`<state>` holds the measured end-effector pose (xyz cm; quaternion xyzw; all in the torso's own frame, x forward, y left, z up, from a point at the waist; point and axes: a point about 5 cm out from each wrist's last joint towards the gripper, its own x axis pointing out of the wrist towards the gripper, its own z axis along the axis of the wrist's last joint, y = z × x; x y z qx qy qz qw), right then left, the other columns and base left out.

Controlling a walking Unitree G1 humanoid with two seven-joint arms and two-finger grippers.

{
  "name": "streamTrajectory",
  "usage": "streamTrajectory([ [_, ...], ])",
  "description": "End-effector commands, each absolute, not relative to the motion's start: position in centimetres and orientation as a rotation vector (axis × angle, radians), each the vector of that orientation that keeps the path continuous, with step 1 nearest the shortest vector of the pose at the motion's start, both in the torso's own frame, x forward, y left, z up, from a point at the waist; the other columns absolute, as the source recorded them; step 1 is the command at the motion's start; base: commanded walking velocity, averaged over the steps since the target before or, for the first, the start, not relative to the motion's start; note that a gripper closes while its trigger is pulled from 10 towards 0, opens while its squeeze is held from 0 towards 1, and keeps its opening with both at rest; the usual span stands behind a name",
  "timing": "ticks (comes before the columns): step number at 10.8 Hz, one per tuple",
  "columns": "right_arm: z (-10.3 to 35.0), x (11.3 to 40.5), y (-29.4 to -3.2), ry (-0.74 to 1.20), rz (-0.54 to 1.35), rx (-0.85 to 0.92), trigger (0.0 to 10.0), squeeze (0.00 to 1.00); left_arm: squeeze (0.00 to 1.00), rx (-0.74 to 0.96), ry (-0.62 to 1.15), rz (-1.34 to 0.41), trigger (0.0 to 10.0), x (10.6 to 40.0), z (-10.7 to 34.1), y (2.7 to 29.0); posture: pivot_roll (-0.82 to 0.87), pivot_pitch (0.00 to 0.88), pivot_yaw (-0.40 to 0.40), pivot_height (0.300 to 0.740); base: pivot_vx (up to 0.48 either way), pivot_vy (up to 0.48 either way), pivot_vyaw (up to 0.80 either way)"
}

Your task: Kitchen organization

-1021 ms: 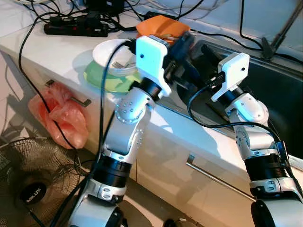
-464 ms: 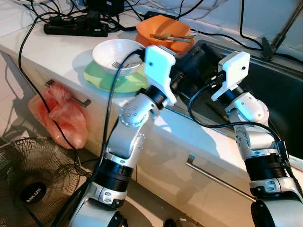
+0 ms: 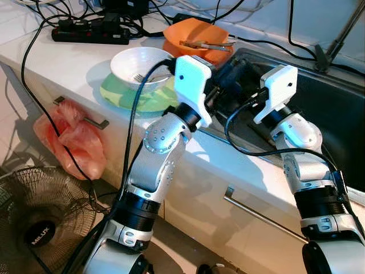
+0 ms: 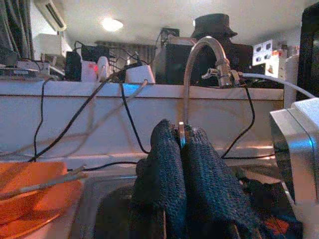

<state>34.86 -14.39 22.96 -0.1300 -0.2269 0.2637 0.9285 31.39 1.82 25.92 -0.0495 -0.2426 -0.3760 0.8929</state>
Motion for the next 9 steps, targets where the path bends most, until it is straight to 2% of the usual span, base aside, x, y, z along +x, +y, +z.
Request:
streamTrajectory([
  [1, 22.62, 34.83, -14.61, -0.455, 0.54, -0.275, 0.0, 0.0, 0.0, -0.094, -0.558, -0.757, 10.0, 31.32, 27.05, 2.03, 0.05, 0.11, -0.034, 0.74, 0.0, 0.0, 0.0],
  [9, 22.72, 34.73, -14.55, -0.465, 0.548, -0.269, 0.0, 0.0, 0.0, -0.1, -0.55, -0.733, 10.0, 31.64, 26.92, 2.23, 0.05, 0.112, -0.032, 0.74, 0.0, 0.0, 0.0],
])
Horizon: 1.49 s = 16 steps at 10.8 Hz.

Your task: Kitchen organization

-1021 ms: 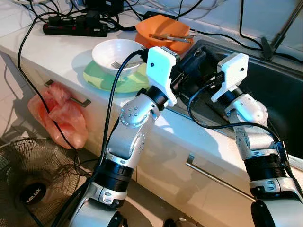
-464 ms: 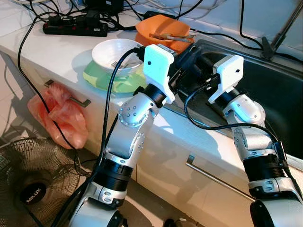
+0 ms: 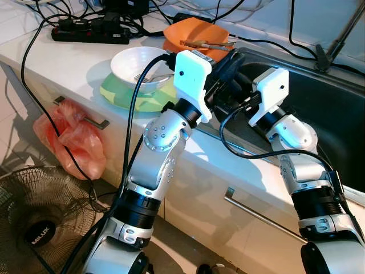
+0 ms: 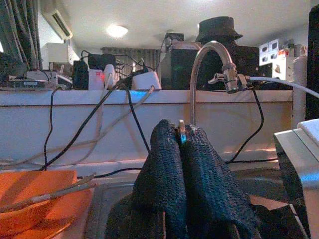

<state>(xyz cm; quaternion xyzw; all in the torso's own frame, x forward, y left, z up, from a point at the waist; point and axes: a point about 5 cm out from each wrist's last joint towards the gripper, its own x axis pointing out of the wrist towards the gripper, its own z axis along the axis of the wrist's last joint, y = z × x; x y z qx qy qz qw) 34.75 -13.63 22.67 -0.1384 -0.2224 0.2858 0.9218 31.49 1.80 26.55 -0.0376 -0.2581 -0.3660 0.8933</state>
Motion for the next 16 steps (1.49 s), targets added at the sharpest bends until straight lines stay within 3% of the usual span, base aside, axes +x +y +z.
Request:
streamTrajectory([
  [1, 22.7, 34.8, -14.7, -0.464, 0.54, -0.268, 0.0, 0.0, 0.0, -0.099, -0.544, -0.736, 10.0, 31.7, 26.8, 2.1, 0.05, 0.112, -0.032, 0.74, 0.0, 0.0, 0.0],
  [4, 22.7, 34.8, -14.8, -0.463, 0.534, -0.27, 0.0, 0.0, 0.0, -0.089, -0.518, -0.739, 10.0, 31.8, 26.5, 2.0, 0.04, 0.112, -0.032, 0.74, 0.0, 0.0, 0.0],
  [5, 22.7, 34.8, -14.8, -0.461, 0.533, -0.271, 0.0, 0.0, 1.0, -0.085, -0.507, -0.747, 10.0, 31.8, 26.3, 1.9, 0.04, 0.112, -0.032, 0.74, 0.0, 0.0, 0.0],
  [11, 22.4, 35.3, -15.1, -0.435, 0.478, -0.27, 0.0, 0.0, 1.0, -0.069, -0.487, -0.76, 10.0, 31.8, 25.9, 1.7, 0.05, 0.112, -0.034, 0.74, 0.0, 0.0, 0.0],
  [16, 22.4, 37.0, -18.3, -0.368, 0.184, -0.272, 0.0, 0.0, 1.0, -0.051, -0.464, -0.777, 10.0, 31.6, 25.3, 1.8, 0.05, 0.111, -0.035, 0.74, 0.0, 0.0, 0.0],
])
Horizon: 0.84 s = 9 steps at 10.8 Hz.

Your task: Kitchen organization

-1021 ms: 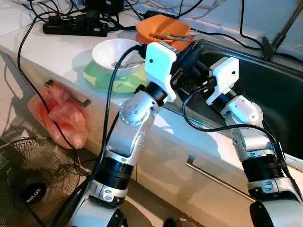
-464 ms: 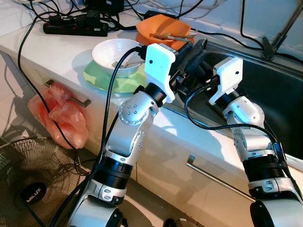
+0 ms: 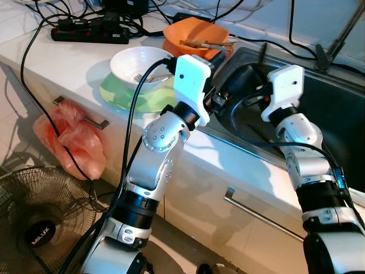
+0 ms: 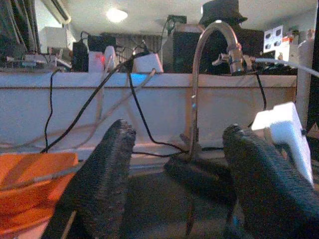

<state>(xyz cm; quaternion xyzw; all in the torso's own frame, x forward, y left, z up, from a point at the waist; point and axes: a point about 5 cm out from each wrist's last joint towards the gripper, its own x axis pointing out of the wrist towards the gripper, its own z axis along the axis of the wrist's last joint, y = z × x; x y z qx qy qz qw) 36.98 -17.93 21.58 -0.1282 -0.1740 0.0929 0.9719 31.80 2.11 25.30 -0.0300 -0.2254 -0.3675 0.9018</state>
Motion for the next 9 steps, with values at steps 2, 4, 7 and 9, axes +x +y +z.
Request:
streamTrajectory([
  [2, 22.5, 37.4, -19.8, -0.355, 0.057, -0.245, 0.0, 0.0, 0.0, -0.041, -0.445, -0.784, 10.0, 31.5, 24.9, 1.9, 0.05, 0.102, -0.038, 0.74, 0.0, 0.0, 0.0],
  [4, 22.3, 37.7, -20.5, -0.34, 0.003, -0.241, 0.0, 0.0, 0.0, -0.034, -0.385, -0.803, 10.0, 31.5, 24.0, 2.2, 0.06, 0.1, -0.039, 0.74, 0.0, 0.0, 0.0],
  [7, 21.5, 38.0, -20.7, -0.304, -0.04, -0.251, 4.8, 0.0, 0.0, 0.054, -0.171, -0.893, 10.0, 31.1, 21.1, 2.5, 0.06, 0.101, -0.041, 0.74, 0.0, 0.0, 0.0],
  [9, 21.3, 38.2, -20.9, -0.293, -0.058, -0.252, 10.0, 0.0, 0.0, 0.088, -0.121, -0.886, 10.0, 31.2, 20.6, 2.7, 0.06, 0.103, -0.043, 0.74, 0.0, 0.0, 0.0],
])
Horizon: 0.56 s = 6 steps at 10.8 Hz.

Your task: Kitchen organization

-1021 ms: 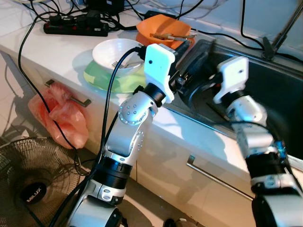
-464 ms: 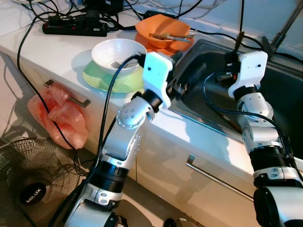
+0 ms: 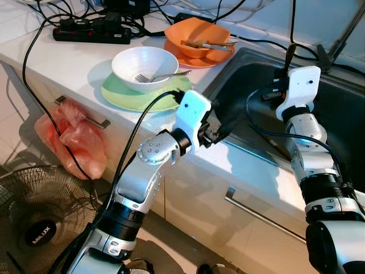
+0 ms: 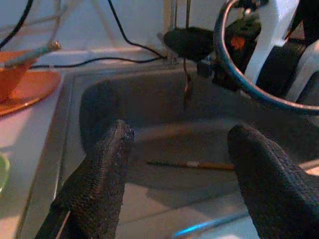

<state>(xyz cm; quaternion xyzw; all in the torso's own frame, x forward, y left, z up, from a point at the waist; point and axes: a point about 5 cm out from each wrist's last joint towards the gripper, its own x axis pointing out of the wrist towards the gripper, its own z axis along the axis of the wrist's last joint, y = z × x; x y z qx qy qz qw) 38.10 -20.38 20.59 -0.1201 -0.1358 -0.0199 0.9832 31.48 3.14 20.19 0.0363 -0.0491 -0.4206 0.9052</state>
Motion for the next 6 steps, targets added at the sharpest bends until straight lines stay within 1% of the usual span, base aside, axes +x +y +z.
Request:
streamTrajectory([
  [1, 21.1, 38.2, -20.9, -0.285, -0.063, -0.251, 10.0, 0.0, 0.0, 0.096, -0.105, -0.895, 10.0, 31.1, 20.6, 2.7, 0.06, 0.103, -0.043, 0.74, 0.0, 0.0, 0.0],
  [4, 20.3, 38.4, -20.8, -0.246, -0.05, -0.244, 10.0, 0.0, 0.0, 0.11, -0.084, -0.899, 10.0, 31.0, 20.6, 2.8, 0.06, 0.103, -0.043, 0.74, 0.0, 0.0, 0.0],
  [5, 19.3, 38.5, -20.6, -0.175, -0.042, -0.276, 10.0, 0.0, 0.0, 0.117, -0.072, -0.901, 10.0, 31.0, 20.6, 2.9, 0.06, 0.103, -0.043, 0.74, 0.0, 0.0, 0.0],
  [6, 19.0, 38.5, -20.5, -0.165, -0.039, -0.257, 10.0, 0.0, 0.0, 0.118, -0.068, -0.901, 10.0, 30.9, 20.6, 2.9, 0.06, 0.103, -0.043, 0.74, 0.0, 0.0, 0.0],
])
